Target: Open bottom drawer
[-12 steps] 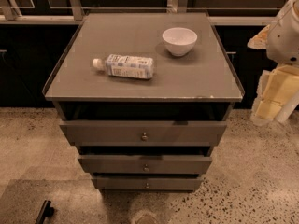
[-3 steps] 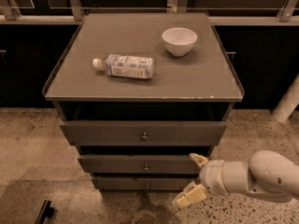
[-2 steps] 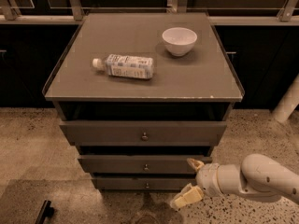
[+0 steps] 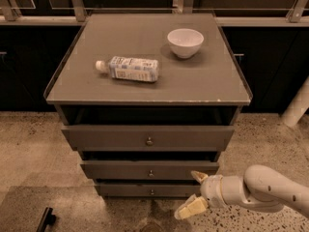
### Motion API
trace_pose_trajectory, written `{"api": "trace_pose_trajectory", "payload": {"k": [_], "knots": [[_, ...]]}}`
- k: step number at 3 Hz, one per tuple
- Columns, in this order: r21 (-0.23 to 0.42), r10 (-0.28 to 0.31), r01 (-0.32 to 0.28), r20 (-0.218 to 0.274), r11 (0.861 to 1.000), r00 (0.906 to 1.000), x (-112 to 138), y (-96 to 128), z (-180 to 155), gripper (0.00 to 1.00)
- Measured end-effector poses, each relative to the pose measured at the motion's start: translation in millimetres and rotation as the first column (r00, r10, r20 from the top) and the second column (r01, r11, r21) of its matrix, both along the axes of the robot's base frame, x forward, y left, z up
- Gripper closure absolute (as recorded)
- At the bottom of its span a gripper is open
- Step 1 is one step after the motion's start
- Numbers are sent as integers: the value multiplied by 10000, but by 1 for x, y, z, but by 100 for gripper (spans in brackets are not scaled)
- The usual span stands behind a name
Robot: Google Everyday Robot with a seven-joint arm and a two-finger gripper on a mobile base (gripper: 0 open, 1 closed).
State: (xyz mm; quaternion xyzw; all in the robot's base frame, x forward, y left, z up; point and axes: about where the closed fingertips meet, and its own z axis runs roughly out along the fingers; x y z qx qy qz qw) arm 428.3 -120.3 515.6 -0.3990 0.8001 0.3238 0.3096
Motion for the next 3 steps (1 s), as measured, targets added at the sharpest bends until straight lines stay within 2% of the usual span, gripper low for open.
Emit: {"api": "trace_pose_trajectory", "payload": {"k": [1, 2, 3], "knots": [[10, -748, 748, -75, 9972, 9972, -4, -7, -15, 0], [-9, -1777, 1777, 61, 9841, 9841, 8, -20, -56, 0], [-328, -2203, 2207, 162, 9748, 9753, 23, -31, -92, 0]]}}
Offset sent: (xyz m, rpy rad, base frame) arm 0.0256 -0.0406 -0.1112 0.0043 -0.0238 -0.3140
